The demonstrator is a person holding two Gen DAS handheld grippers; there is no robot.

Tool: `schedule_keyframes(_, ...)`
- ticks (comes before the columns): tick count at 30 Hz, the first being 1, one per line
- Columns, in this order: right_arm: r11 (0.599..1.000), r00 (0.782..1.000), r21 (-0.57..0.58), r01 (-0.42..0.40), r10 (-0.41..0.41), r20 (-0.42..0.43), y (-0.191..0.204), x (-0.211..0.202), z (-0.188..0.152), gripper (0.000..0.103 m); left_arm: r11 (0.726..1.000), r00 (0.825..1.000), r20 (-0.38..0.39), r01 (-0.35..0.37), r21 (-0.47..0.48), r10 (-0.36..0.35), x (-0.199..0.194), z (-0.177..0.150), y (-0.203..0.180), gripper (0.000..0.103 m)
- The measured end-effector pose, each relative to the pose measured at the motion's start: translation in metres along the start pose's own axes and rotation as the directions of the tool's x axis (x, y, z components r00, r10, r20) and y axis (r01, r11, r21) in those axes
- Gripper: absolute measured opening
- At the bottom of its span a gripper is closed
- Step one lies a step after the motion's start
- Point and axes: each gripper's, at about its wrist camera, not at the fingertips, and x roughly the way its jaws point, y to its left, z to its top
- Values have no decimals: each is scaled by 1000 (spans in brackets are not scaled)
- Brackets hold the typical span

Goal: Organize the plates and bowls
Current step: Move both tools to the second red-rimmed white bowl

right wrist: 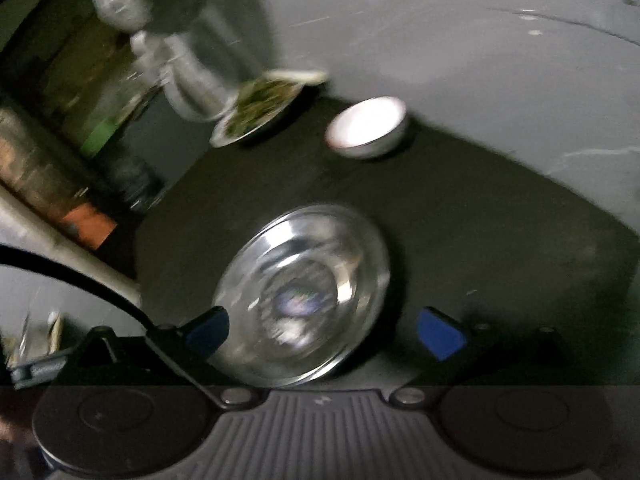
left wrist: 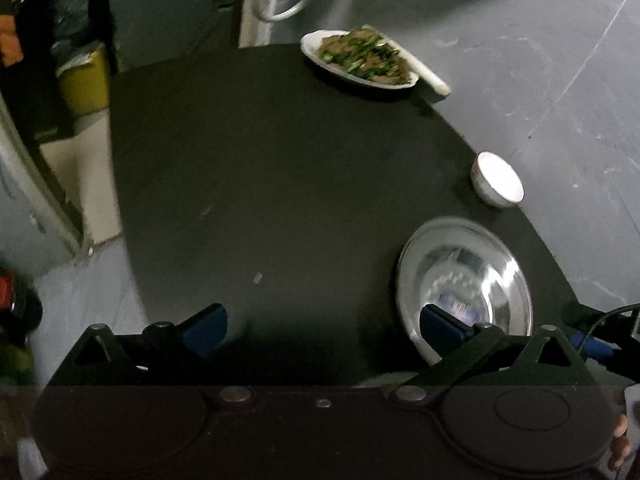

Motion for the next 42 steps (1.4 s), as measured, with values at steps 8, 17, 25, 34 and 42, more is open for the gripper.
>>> schedule_keyframes(8,992,993,99,73,-82,88,-27,14,33,103,1000,998,59,1,5,-1,49,60,-60,102)
schedule_keyframes(17,989,968,102,108,-128,215,-29,54,77,103,994,993,120,9,109,-22,126,122,-131,102)
schedule_keyframes(25,986,964,128,110,-137,227,-50,84,97,98,981,996,74,25,193,-40,173,138,-153,102)
schedule_keyframes(34,990,972,100,98,-117,201,-57,105,110,72,967,994,16,102,232,-108,193,133,-161,79)
schedule_keyframes(42,995,983,80,57,-70,172,-56,113,116,46,954,983,-33,185,235,-182,200,126,-168,33)
